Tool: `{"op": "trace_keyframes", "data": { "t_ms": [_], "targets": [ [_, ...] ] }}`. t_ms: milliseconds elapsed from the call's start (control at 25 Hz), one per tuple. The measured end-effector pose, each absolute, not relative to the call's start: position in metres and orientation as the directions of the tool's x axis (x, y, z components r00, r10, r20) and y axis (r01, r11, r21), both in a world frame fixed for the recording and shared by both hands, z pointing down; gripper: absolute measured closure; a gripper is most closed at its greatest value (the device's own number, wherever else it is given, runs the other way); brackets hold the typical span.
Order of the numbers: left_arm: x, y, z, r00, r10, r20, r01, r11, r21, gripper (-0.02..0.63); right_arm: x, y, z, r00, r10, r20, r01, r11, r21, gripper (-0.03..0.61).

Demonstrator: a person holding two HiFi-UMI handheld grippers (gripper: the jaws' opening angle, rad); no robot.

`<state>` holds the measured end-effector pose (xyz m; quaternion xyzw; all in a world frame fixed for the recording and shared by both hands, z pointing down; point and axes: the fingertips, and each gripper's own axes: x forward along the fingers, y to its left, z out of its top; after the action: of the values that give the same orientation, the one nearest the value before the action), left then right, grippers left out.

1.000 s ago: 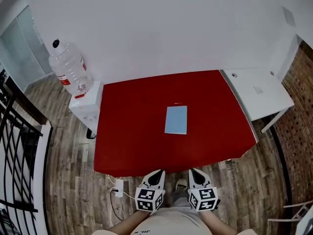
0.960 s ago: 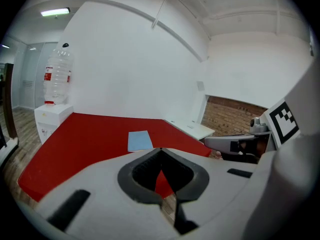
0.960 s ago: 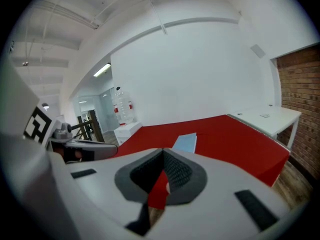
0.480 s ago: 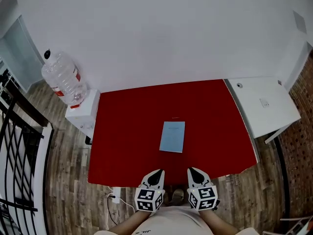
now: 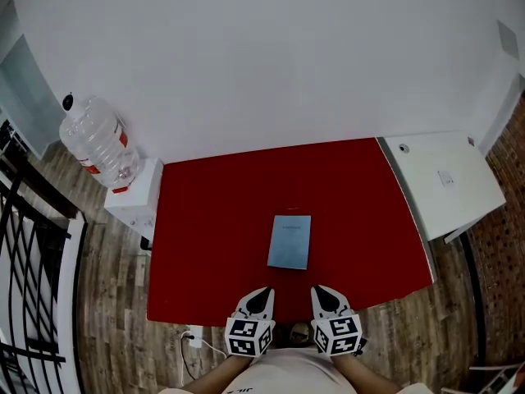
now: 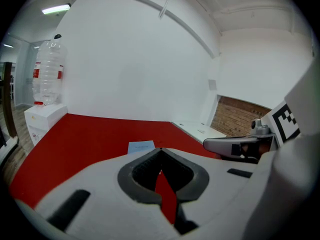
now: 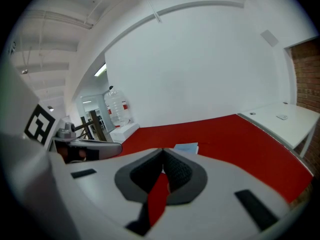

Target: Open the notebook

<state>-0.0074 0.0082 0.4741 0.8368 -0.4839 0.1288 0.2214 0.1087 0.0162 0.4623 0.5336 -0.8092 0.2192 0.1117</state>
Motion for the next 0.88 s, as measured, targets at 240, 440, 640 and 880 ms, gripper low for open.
{"op": "trace_keyframes", "data": {
  "t_ms": [240,440,640,880],
  "targets": [
    [-0.009,-0.015,0.47,0.521,-0.739,0.428,-0.853,-0.463,0.239,0.607,0.106,-0.003,0.459,-0.386,-0.824,0.415,-0.92,0.312,-0.238,0.572],
    [-0.008,-0.027,0.472,0.542,-0.719,0.434,-0.839,-0.488,0.238,0.607,0.103,-0.014,0.461,-0.377,-0.824,0.422,-0.924,0.301,-0.238,0.572],
    [-0.008,-0.039,0.477,0.551,-0.71,0.438,-0.833,-0.496,0.245,0.607,0.103,-0.026,0.467,-0.371,-0.82,0.436,-0.926,0.294,-0.236,0.572],
    [-0.011,-0.055,0.486,0.557,-0.698,0.451,-0.829,-0.501,0.249,0.607,0.109,-0.048,0.473,-0.345,-0.825,0.447,-0.936,0.267,-0.23,0.572]
  ]
}}
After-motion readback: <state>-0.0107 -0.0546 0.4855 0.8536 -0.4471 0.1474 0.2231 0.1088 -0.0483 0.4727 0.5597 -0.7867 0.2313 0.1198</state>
